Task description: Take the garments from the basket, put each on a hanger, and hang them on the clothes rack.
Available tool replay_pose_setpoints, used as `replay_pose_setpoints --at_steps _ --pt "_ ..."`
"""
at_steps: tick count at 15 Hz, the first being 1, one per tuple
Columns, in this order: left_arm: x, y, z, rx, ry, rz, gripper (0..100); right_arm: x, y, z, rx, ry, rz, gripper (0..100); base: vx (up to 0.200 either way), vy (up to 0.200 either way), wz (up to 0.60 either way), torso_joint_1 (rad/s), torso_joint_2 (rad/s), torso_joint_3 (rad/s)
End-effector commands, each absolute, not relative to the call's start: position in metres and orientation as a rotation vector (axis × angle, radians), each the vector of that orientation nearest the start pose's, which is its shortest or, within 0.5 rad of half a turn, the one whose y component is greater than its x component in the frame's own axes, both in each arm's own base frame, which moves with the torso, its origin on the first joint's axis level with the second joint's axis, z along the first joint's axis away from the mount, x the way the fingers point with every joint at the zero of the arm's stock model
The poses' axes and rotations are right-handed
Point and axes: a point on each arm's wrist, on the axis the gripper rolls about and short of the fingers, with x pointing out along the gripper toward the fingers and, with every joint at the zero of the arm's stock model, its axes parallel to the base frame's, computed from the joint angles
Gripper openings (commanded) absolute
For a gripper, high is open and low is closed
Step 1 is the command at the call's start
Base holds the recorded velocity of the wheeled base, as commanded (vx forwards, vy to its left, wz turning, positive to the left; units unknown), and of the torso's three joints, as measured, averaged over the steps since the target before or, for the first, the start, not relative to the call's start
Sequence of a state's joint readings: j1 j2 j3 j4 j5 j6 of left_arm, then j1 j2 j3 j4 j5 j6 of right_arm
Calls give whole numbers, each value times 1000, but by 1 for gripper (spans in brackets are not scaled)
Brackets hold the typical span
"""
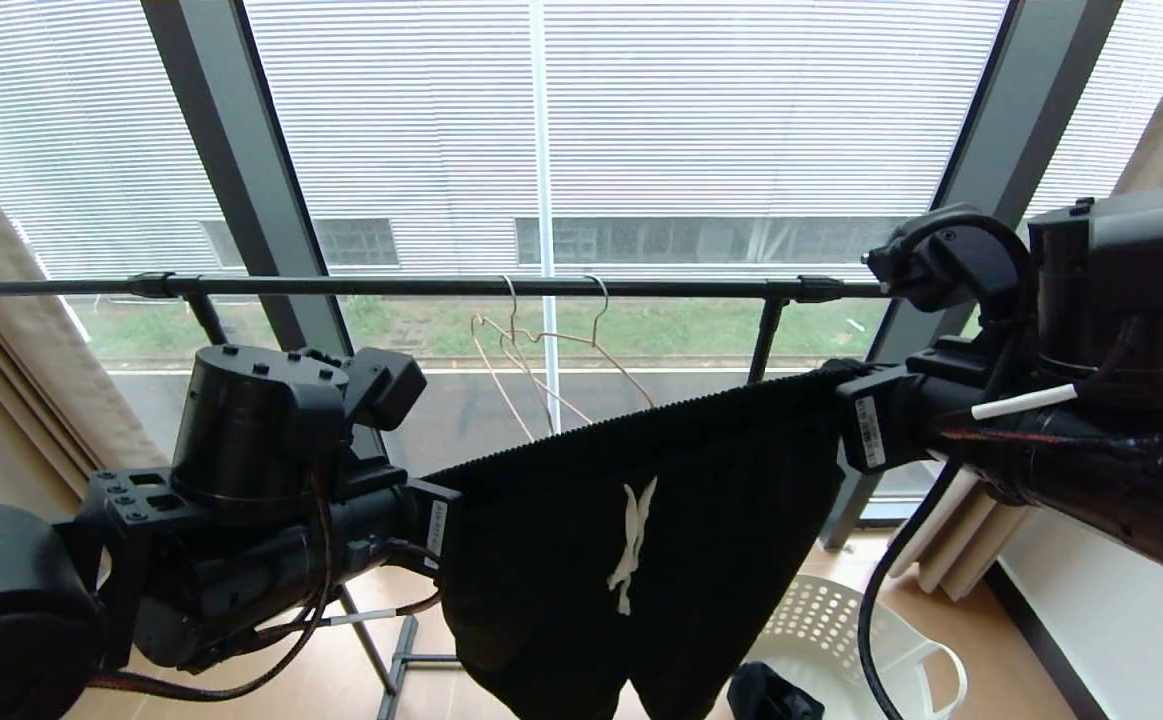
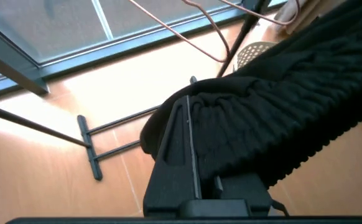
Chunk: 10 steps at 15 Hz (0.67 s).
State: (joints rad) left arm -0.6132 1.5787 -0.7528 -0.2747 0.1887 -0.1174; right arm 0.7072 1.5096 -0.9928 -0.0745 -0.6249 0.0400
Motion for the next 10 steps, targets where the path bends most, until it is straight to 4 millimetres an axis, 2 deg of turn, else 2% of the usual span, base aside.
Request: replay_pose_setpoints --at_steps 1,3,4,5,8,10 --pt "225 -149 195 100 530 -393 0 195 150 226 -251 373 78 0 0 0 0 0 0 0" --pt "228 -151 211 107 565 -416 0 194 151 223 -247 381 102 0 0 0 0 0 0 0" --pt "233 -149 226 116 579 -432 0 196 153 224 -239 383 126 0 0 0 0 0 0 0" --pt "234 -149 230 135 598 -432 0 197 155 226 -231 374 130 0 0 0 0 0 0 0" --pt "236 -151 220 173 674 -431 0 210 165 220 -175 351 122 0 0 0 0 0 0 0" --pt "236 -151 221 173 673 -431 0 217 171 215 -142 361 113 0 0 0 0 0 0 0"
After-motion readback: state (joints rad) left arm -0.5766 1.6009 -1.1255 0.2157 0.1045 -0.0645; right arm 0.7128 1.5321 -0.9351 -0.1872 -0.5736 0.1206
